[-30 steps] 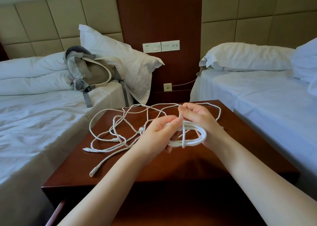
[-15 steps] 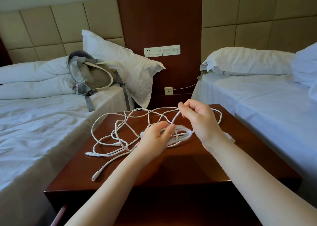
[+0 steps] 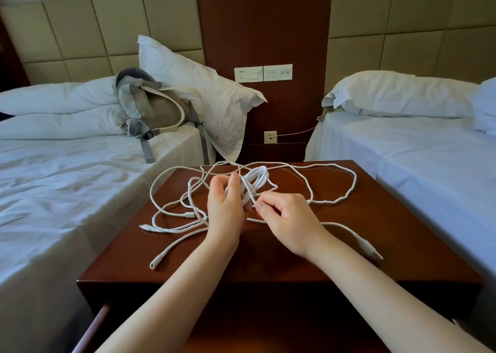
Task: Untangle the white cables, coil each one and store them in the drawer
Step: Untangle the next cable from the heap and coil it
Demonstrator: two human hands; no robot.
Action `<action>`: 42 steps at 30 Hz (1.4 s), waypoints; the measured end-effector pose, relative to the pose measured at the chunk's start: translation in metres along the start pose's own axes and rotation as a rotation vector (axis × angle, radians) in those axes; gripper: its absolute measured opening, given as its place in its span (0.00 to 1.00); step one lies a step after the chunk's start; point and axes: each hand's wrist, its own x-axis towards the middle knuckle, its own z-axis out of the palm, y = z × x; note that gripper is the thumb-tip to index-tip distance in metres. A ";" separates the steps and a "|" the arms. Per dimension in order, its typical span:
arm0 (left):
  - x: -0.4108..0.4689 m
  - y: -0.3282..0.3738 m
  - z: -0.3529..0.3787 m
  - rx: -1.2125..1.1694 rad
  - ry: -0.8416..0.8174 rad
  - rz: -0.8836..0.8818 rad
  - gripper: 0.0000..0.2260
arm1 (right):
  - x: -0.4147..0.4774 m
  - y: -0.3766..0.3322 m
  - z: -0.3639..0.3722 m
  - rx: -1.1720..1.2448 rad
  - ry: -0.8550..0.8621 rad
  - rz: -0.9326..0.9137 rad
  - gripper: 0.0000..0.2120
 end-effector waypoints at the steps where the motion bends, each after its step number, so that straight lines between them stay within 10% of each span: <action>1: 0.000 0.000 0.000 -0.013 0.000 0.014 0.09 | -0.001 0.001 0.001 -0.011 -0.009 0.005 0.15; 16: 0.005 0.026 -0.004 -0.357 -0.357 0.070 0.11 | 0.007 0.022 -0.021 0.319 -0.033 0.322 0.19; 29: -0.012 0.013 -0.001 0.059 -0.836 0.033 0.12 | 0.008 0.027 -0.036 0.579 0.153 0.315 0.15; 42: 0.000 -0.006 0.002 0.523 -0.357 0.078 0.09 | 0.005 0.016 -0.018 0.300 0.305 0.101 0.11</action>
